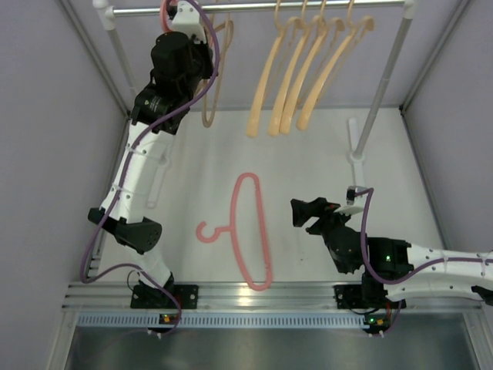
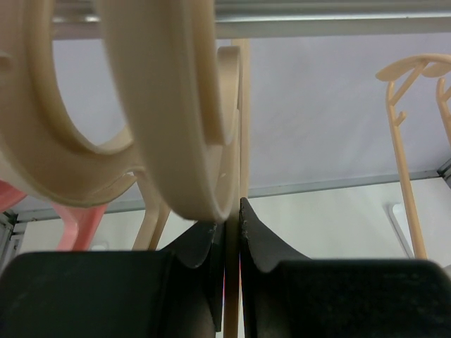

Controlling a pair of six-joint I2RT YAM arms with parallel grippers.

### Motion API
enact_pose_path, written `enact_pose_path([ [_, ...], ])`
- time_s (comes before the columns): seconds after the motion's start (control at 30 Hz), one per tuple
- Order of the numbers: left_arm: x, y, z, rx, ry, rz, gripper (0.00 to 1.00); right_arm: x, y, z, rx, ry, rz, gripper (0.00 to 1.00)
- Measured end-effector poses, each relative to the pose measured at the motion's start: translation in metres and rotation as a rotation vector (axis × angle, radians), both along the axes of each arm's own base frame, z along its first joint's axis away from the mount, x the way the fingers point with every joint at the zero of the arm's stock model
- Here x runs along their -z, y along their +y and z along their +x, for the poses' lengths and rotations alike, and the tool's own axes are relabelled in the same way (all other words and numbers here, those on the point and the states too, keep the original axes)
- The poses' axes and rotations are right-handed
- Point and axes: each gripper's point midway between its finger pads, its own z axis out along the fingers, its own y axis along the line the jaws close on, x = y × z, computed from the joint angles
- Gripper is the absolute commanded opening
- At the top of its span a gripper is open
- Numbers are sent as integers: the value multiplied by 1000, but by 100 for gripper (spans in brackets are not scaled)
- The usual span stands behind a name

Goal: Organize the hangers

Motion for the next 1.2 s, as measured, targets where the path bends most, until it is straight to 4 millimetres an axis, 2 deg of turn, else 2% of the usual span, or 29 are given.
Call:
enact_pose_path([
  [0.53, 14, -12, 27, 1, 7, 26, 13, 1, -2, 0, 6, -3, -2, 77],
  [0.63, 14, -12, 28, 1, 6, 26, 17, 4, -3, 0, 6, -2, -11, 77],
  [0.9, 15, -13, 29, 1, -5, 21, 46, 4, -3, 0, 6, -2, -7, 77],
  [1.07, 18, -11, 21, 7, 6, 22, 50, 5, -3, 0, 6, -1, -10, 76],
  [1.2, 4, -6, 6, 18, -19, 1, 53, 5, -3, 0, 3, 0, -8, 75],
])
